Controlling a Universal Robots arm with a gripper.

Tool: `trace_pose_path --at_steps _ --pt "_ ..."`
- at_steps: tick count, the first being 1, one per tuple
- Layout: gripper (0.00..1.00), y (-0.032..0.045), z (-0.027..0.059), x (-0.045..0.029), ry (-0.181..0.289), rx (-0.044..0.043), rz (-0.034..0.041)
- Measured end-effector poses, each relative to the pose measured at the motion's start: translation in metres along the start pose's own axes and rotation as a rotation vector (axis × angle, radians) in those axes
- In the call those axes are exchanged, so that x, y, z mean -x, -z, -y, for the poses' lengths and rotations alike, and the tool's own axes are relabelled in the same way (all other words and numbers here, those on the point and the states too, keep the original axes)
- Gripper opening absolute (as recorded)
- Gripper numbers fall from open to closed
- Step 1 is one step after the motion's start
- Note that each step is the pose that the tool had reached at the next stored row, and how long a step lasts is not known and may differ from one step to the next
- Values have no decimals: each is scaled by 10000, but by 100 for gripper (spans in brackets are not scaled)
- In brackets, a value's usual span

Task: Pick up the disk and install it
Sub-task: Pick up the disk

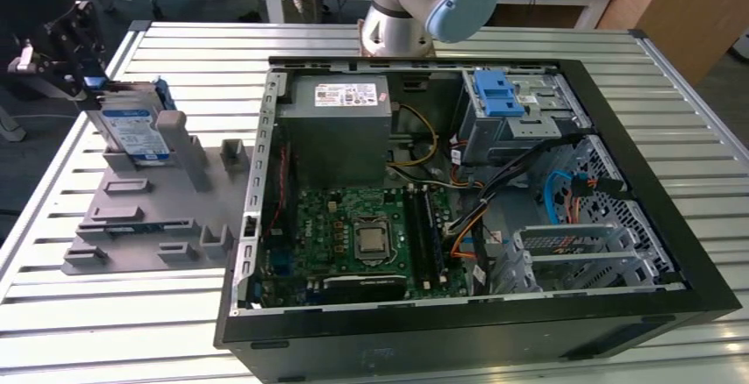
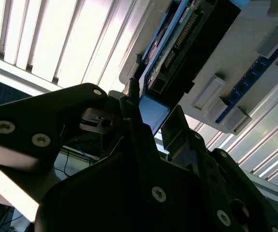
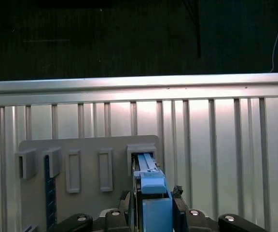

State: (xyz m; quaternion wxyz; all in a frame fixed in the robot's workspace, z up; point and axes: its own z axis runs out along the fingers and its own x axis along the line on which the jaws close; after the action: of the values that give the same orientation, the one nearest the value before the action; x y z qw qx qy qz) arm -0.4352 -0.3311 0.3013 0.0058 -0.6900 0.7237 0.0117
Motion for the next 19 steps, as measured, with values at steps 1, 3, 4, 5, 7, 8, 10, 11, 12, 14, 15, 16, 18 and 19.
trace_pose_path --at_steps 1,3,4,5,7,8,10,11,12,14,15,16,18,19 --pt "45 -9 0 0 0 11 0" --pt "45 -26 0 -1 -1 31 -2" --pt "45 -35 0 -1 -1 36 -2" --pt "45 -43 1 -1 -1 39 -2" --pt "45 -58 0 -1 -2 45 -3" --pt "45 -67 1 -2 -2 48 -3" --pt "45 -86 1 -2 -2 49 -2" --pt "45 -95 1 -2 -1 49 -2" --pt "45 -102 1 -3 -1 50 -3" --pt "45 -106 1 -3 -1 52 -3" --pt "45 -106 1 -3 -2 52 -4" --pt "44 -106 1 -3 -1 54 -5" --pt "38 -107 1 -3 -1 52 -4" --pt "37 -107 1 -3 -1 51 -3"
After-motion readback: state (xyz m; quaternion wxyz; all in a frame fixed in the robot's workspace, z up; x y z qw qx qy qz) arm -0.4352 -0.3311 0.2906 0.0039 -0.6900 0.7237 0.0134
